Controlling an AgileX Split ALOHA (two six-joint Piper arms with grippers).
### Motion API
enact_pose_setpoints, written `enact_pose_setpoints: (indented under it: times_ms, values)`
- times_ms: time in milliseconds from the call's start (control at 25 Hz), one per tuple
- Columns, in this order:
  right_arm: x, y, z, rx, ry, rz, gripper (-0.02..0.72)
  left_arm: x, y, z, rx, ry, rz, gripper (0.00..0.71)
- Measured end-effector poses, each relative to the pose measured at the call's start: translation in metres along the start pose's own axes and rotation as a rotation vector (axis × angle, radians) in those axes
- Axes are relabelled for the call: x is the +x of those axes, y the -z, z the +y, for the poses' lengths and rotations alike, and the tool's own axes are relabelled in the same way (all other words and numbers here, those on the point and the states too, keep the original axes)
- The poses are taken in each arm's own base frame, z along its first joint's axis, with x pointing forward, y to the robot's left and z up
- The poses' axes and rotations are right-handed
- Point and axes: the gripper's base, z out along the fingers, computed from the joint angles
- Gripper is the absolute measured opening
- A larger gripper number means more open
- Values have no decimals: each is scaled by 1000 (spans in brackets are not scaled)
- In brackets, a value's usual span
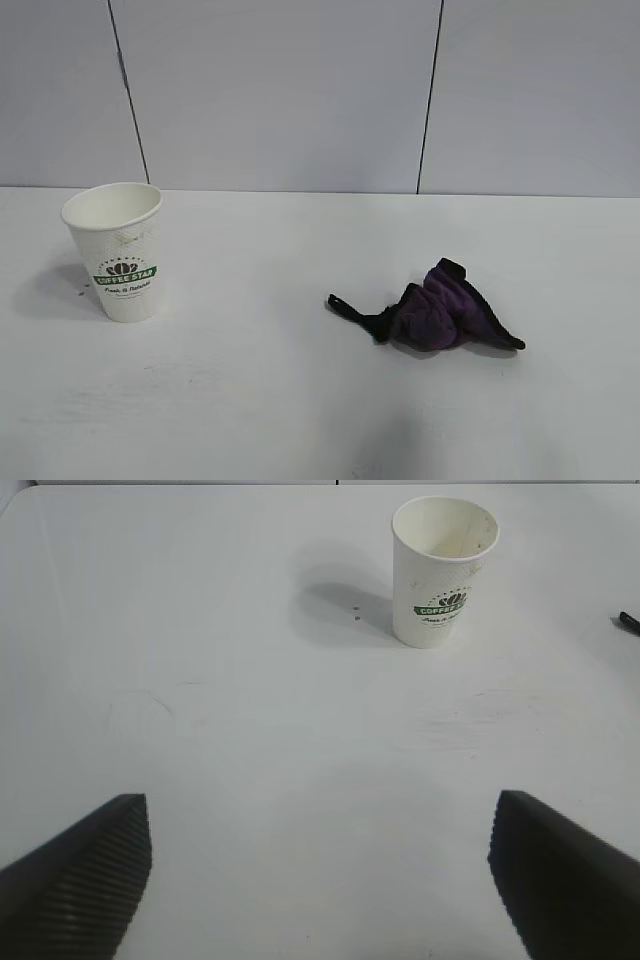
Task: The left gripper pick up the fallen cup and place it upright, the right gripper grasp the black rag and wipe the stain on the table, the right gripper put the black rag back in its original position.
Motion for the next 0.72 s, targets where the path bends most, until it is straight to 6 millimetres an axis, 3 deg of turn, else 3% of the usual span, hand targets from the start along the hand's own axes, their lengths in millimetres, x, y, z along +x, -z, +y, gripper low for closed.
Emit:
enact_pose_setpoints:
  times_ms: [120, 240, 480, 600, 720]
  values:
    - [24, 10, 0, -36, -14, 12, 502, 0, 0, 0, 0, 0, 0, 658]
    - [56, 4, 5, -85, -23, 50, 502, 0, 0, 0, 0, 0, 0, 658]
    - [127, -40, 14, -120, -16, 243, 502, 0, 0, 0, 0, 0, 0, 658]
    - [145, -58, 19, -129, -14, 319, 502, 0, 0, 0, 0, 0, 0, 658]
    - [150, -67, 20, -134, -15, 315, 502, 0, 0, 0, 0, 0, 0, 658]
